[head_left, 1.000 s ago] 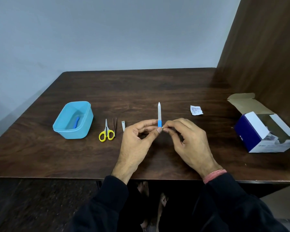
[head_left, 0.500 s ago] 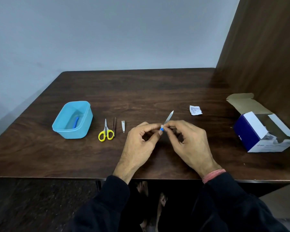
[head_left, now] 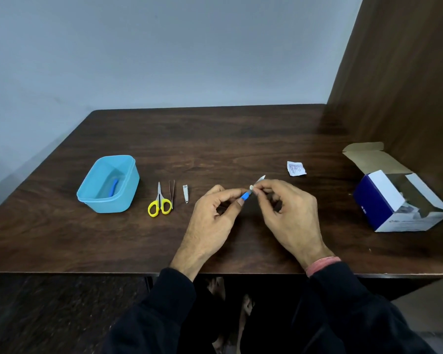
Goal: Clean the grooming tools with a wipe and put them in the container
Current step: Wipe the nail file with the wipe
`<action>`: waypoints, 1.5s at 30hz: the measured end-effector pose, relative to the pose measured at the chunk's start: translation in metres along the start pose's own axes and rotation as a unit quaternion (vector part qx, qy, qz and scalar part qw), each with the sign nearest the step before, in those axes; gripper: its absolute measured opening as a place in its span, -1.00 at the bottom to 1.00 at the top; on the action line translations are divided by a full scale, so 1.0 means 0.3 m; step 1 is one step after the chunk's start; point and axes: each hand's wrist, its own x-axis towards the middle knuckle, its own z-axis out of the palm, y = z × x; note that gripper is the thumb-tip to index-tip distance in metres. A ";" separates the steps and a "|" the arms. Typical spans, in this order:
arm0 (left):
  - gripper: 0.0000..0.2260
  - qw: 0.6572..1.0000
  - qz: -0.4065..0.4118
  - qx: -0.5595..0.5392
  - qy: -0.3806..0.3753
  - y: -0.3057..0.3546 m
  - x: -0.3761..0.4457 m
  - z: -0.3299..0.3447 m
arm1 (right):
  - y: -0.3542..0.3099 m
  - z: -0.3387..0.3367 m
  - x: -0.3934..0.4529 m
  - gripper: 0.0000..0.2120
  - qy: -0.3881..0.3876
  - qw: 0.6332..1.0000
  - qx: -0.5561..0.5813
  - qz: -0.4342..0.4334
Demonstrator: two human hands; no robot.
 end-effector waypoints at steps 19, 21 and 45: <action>-0.74 1.000 -0.023 -0.018 0.011 -0.005 0.003 0.005 | -0.005 -0.004 0.014 -0.89 0.014 0.997 0.007 0.076; -0.74 0.999 -0.023 -0.025 0.014 0.000 0.000 0.006 | -0.003 -0.005 0.019 -0.88 0.013 0.996 0.005 0.088; -0.67 0.999 -0.028 -0.037 0.015 0.014 -0.001 0.006 | 0.003 -0.001 0.019 -0.86 -0.030 0.994 0.006 0.103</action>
